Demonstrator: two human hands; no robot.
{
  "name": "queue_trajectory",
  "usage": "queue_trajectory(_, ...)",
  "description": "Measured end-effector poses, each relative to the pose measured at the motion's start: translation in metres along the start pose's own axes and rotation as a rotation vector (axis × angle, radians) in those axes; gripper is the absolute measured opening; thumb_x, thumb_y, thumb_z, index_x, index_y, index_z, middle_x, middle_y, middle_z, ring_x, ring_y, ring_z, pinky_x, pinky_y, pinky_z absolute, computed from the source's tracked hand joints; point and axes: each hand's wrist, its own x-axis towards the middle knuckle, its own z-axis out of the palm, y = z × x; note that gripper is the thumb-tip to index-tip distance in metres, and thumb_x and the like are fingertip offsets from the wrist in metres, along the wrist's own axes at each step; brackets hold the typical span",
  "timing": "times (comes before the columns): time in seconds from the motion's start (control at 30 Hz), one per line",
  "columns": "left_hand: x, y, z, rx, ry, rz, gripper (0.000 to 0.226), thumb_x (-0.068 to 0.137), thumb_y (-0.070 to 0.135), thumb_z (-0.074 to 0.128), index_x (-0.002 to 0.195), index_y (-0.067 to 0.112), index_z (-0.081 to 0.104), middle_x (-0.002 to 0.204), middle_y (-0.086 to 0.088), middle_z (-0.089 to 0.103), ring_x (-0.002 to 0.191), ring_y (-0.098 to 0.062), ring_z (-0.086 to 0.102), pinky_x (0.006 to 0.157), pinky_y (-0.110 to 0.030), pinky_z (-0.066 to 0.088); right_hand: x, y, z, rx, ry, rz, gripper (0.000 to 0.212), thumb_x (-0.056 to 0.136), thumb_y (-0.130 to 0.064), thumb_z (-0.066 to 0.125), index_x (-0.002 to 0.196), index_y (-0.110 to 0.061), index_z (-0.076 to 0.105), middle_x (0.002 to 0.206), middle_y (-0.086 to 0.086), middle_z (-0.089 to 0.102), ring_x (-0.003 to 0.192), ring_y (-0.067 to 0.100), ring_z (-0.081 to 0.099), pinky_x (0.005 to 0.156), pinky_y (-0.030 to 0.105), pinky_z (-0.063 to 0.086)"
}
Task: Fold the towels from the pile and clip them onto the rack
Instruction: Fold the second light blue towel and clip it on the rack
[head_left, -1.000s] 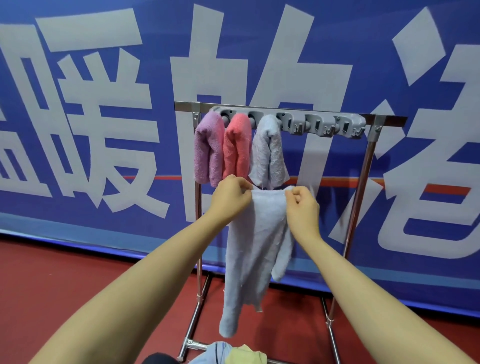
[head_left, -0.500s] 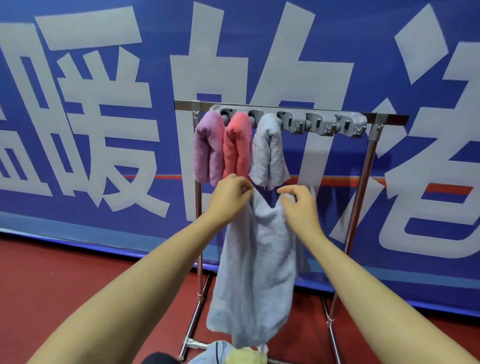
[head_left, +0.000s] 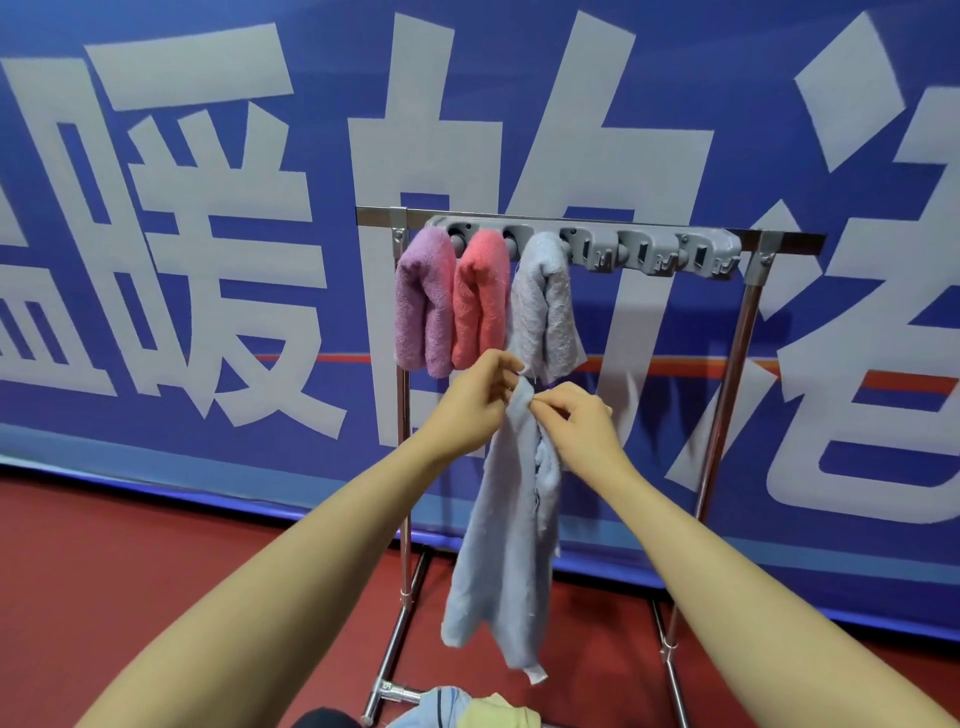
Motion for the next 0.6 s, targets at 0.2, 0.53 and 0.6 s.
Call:
queue_trajectory(0.2, 0.000, 0.000, 0.002, 0.052, -0.043, 0.037, 0.060, 0.074, -0.021, 0.030, 0.125, 0.005, 0.046, 0.106, -0.001, 0.059, 0.096, -0.009, 0.056, 0.074, -0.002, 0.039, -0.006, 0.001, 0.000, 0.076, 0.038, 0.045, 0.012, 0.084, -0.031, 0.067, 0.074, -0.035, 0.061, 0.087, -0.007, 0.062, 0.094, 0.017, 0.058, 0.095, 0.050, 0.041)
queue_trajectory(0.53, -0.011, -0.041, 0.019, 0.148, 0.024, -0.068, 0.012, 0.079, 0.007, 0.053, 0.088, 0.014, 0.057, 0.087, 0.004, 0.061, 0.086, -0.018, 0.060, 0.077, -0.038, 0.050, 0.006, -0.004, -0.009, 0.279, 0.110, 0.071, 0.017, 0.091, -0.018, 0.058, 0.081, -0.029, 0.066, 0.089, -0.005, 0.065, 0.093, 0.016, 0.061, 0.098, 0.048, 0.044)
queue_trajectory(0.6, -0.015, -0.044, 0.024, 0.287, 0.000, -0.060, 0.026, 0.073, 0.022, 0.054, 0.097, 0.017, 0.062, 0.093, 0.004, 0.058, 0.089, -0.018, 0.054, 0.081, -0.036, 0.046, 0.009, -0.006, -0.011, 0.275, 0.116, 0.053, 0.016, 0.092, -0.019, 0.057, 0.082, -0.027, 0.067, 0.086, -0.008, 0.063, 0.090, 0.014, 0.060, 0.097, 0.047, 0.046)
